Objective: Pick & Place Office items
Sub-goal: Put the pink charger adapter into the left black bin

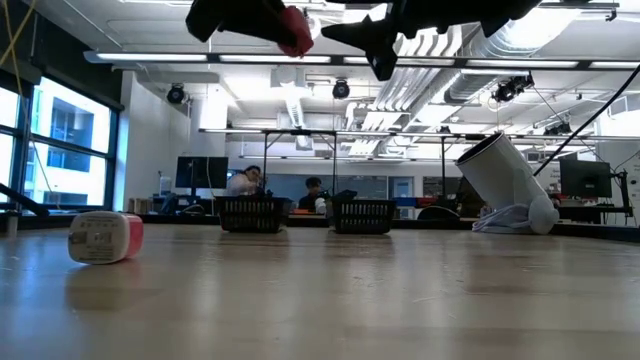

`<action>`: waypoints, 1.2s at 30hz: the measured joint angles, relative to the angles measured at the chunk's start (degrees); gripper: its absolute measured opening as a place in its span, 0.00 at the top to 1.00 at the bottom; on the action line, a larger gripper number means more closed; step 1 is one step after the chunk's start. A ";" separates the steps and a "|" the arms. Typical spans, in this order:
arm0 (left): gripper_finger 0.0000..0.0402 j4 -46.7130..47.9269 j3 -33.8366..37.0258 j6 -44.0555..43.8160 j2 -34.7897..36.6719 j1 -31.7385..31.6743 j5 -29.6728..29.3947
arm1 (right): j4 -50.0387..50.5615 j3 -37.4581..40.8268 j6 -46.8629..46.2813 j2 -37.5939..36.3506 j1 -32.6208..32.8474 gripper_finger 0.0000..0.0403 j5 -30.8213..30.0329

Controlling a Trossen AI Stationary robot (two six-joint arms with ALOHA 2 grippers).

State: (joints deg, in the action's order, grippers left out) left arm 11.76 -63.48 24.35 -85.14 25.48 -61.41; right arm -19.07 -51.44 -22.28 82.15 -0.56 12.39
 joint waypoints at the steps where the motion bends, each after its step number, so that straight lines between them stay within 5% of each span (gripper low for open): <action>1: 0.60 -0.97 0.00 0.86 0.00 0.22 0.04 | 0.07 0.00 -0.01 0.00 -0.03 0.55 -0.07; 11: 0.60 -4.01 0.00 3.80 -0.33 0.67 0.05 | -0.32 0.00 0.02 0.00 -0.66 0.44 -0.54; 36: 0.60 -19.18 -0.04 18.94 -4.37 0.52 -1.29 | -1.00 0.00 0.74 -0.07 -0.63 0.44 -0.25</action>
State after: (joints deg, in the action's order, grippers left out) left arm -7.42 -63.53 43.29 -89.52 26.00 -62.70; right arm -20.08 -51.44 -21.54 82.08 -1.19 12.14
